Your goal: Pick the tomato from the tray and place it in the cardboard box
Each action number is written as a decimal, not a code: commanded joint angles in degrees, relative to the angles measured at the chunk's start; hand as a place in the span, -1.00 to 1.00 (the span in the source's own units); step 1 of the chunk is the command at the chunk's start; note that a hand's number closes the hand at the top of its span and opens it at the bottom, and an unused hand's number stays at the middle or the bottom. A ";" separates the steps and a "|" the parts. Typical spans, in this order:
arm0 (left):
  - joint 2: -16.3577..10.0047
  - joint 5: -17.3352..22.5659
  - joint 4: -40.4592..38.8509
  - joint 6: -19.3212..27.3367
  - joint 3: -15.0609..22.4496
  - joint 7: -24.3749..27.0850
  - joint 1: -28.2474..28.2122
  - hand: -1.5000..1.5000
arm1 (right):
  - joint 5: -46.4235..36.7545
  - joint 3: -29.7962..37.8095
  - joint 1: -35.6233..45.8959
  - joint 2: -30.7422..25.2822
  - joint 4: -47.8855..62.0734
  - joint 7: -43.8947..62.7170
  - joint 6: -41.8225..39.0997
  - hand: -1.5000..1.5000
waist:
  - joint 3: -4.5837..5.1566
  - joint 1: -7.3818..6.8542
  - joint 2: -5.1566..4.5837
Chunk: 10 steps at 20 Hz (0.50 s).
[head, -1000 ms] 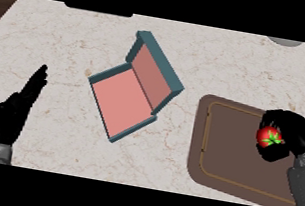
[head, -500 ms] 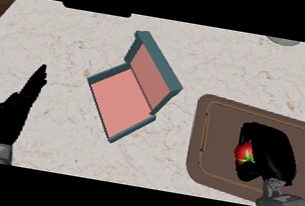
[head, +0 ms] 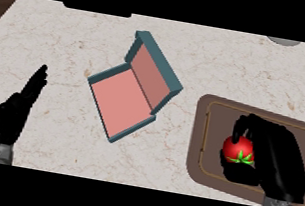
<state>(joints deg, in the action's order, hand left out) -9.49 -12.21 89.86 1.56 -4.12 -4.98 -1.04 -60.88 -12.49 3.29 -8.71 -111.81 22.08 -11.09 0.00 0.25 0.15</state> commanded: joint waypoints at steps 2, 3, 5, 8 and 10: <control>0.19 0.58 -2.22 -0.42 -0.43 2.58 -0.47 0.00 | 5.30 -2.99 5.71 6.16 -5.99 -0.31 -0.55 1.00 | 0.04 -0.53 -0.08; -1.39 1.54 2.32 -2.21 -0.68 -0.53 -0.90 0.00 | 8.77 0.15 6.69 5.12 -9.43 -0.25 -3.12 1.00 | -0.01 -0.58 0.09; 0.16 -0.56 0.14 -0.18 0.26 0.30 -0.77 0.00 | 8.78 -2.44 7.26 6.19 -9.36 -0.32 -3.86 1.00 | 0.01 -0.37 -0.06; 1.35 -1.26 2.78 0.32 1.51 -0.87 -2.36 0.00 | 9.41 -6.31 13.59 8.57 -9.99 8.48 -5.22 1.00 | 0.02 -0.67 -0.04; 0.06 0.81 3.33 -1.61 -0.23 -2.03 -1.42 0.00 | 11.06 -4.98 18.33 8.62 -4.27 7.64 -2.68 1.00 | 0.01 -0.73 -0.12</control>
<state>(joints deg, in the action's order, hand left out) -9.46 -12.15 91.10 0.78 -4.09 -5.64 -1.67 -52.34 -16.69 15.15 -1.37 -118.42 26.29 -13.83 0.02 -0.29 0.08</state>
